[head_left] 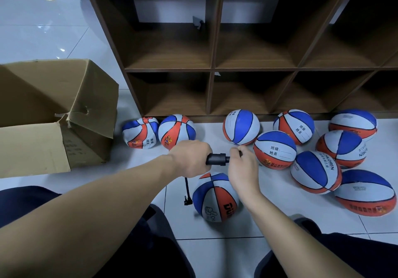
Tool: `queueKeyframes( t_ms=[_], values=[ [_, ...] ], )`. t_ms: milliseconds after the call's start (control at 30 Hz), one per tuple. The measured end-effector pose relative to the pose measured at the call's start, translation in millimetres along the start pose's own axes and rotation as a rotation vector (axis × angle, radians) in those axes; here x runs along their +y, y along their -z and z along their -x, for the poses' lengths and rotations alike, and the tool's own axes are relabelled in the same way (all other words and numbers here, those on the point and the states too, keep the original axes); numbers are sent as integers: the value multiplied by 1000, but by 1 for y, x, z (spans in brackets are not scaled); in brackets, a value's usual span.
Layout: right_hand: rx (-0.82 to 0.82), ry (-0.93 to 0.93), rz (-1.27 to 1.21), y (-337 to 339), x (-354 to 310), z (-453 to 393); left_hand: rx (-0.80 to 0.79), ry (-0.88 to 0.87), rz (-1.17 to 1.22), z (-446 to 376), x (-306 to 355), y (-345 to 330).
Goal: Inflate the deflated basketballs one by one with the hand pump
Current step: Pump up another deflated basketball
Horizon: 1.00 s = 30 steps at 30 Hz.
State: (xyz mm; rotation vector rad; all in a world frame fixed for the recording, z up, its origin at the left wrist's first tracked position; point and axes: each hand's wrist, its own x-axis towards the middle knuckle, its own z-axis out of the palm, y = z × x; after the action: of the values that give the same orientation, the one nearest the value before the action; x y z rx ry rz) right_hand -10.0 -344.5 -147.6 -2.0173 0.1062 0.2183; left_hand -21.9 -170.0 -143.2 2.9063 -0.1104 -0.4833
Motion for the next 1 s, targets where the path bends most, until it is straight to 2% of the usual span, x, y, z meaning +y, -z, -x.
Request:
queueKeyframes(
  t_ms=[167,333,500,633,733,867,1000],
  values=[
    [-59,-37,7,-5,5,1,0,-28,-18,-2,1,-5],
    [-87,32,70,7,-2,-10,53,-32,70,0,-5,-7],
    [42,-22,23,40,-4,-41,33,44,121,4,-32,-4],
    [86,-89,-21,51,0,-48,3,66,144,5,-39,-6],
    [120,-31,16,39,0,-34,17,47,111,6,-28,-6],
    [84,54,29,23,-4,-15,48,19,106,5,-17,-4],
    [43,56,33,13,-10,-5,60,2,96,4,-4,-1]
  ],
)
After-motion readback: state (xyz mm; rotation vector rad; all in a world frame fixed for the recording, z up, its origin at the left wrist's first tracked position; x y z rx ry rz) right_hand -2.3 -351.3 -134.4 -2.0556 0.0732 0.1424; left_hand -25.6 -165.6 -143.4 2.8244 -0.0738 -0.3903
